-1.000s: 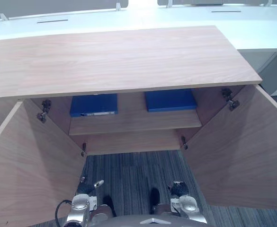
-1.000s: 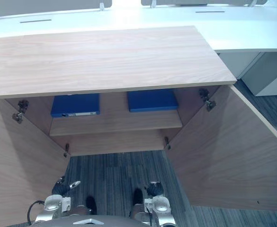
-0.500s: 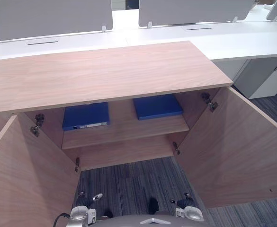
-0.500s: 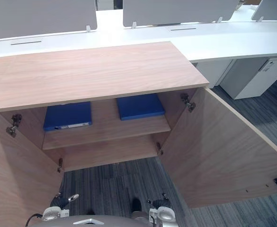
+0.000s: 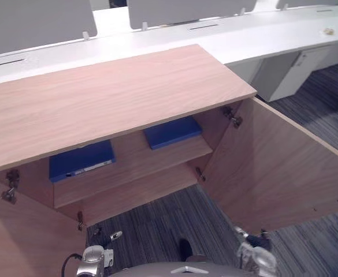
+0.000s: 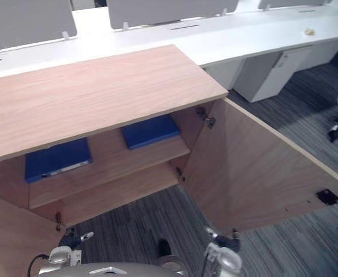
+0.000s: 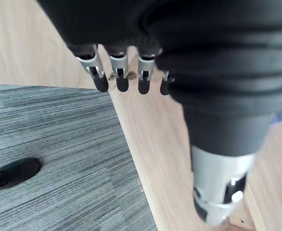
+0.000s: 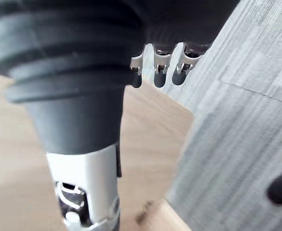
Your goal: Walk over to the cabinet, pick up the folder, carry it to the office cabinet, place the folder inside the office cabinet, then close the office cabinet door
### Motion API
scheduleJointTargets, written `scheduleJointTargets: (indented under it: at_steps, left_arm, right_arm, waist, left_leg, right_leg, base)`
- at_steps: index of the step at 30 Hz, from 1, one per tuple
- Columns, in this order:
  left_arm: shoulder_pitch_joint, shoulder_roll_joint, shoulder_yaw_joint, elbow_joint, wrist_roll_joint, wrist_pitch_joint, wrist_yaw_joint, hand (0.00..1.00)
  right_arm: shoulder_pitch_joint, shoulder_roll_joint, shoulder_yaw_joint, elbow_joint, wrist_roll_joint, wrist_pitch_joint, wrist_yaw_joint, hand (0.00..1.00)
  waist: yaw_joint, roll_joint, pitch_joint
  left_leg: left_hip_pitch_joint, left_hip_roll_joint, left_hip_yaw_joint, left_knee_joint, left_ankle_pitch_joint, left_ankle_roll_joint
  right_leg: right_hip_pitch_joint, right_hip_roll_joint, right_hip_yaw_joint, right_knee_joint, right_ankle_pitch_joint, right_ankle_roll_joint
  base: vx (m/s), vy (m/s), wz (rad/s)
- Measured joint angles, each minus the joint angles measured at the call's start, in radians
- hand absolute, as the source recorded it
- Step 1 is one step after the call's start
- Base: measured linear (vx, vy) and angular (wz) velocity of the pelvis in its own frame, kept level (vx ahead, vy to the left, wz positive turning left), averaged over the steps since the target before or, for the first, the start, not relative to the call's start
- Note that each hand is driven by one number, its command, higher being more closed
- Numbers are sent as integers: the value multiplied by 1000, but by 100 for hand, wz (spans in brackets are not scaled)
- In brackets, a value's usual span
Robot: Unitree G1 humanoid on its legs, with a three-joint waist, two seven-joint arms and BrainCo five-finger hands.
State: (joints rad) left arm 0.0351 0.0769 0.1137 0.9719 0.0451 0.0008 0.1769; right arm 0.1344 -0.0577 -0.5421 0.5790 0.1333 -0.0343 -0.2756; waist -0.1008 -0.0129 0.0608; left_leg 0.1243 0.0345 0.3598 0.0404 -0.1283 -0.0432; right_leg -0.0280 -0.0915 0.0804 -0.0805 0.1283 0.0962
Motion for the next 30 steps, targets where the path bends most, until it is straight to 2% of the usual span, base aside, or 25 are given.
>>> scheduleJointTargets:
  at_steps: [4, 7, 9, 13, 16, 25, 30]
  left_arm:
    - [-6, 2, -8, -23, 0, -1, -9, 0]
    - [-4, 2, -24, -23, 0, -1, -10, 0]
    - [-8, 1, -43, -23, 0, -2, -15, 0]
    - [-9, 1, -56, -23, 0, -8, -34, 0]
    - [-4, 1, -78, -23, 0, -13, -40, 0]
    - [28, 1, -93, -28, 0, -24, -54, 0]
    - [58, -2, -120, -18, 0, -25, -60, 0]
  right_arm:
    - [-12, -35, -77, -76, 45, -24, -37, 0]
    - [-61, -81, -127, -128, 68, -31, -41, 0]
    - [-110, -142, -149, -136, 79, -42, -42, 0]
    - [-199, -248, -147, -132, 116, -52, -38, 0]
    - [-264, -333, -121, -129, 119, -60, -33, 0]
    - [-332, -454, -61, -91, 184, -72, -29, 0]
    - [-343, -520, -6, -66, 194, -71, 14, 0]
  waist:
    - [-18, 9, -3]
    - [-40, 34, 0]
    - [-61, 64, 6]
    - [-81, 105, 26]
    - [-91, 126, 37]
    - [-108, 143, 53]
    - [-118, 156, 60]
  left_leg:
    - [-1, 4, 29, 12, -17, -3]
    - [-9, 9, 65, 29, -36, -4]
    - [-17, 8, 85, 32, -42, -4]
    - [-18, 10, 111, 35, -51, -3]
    - [-18, 11, 122, 35, -54, -6]
    - [-19, 13, 118, 35, -54, -7]
    - [-20, 13, 106, 35, -54, -6]
  right_leg:
    - [-12, 4, 26, 0, 0, -1]
    - [-36, 11, 62, 0, 2, -4]
    - [-50, 13, 81, 0, 7, -1]
    - [-67, 22, 111, 0, 10, 1]
    - [-74, 28, 124, 0, 10, 1]
    - [-78, 25, 120, -7, 7, 0]
    - [-75, 21, 102, -7, 4, 1]
  base:
    - [-43, -21, -22]
    - [-54, -21, -39]
    - [-24, -25, -26]
    - [-23, -28, -24]
    - [-33, -37, -14]
    - [-56, -41, 0]
    - [-47, -37, 7]
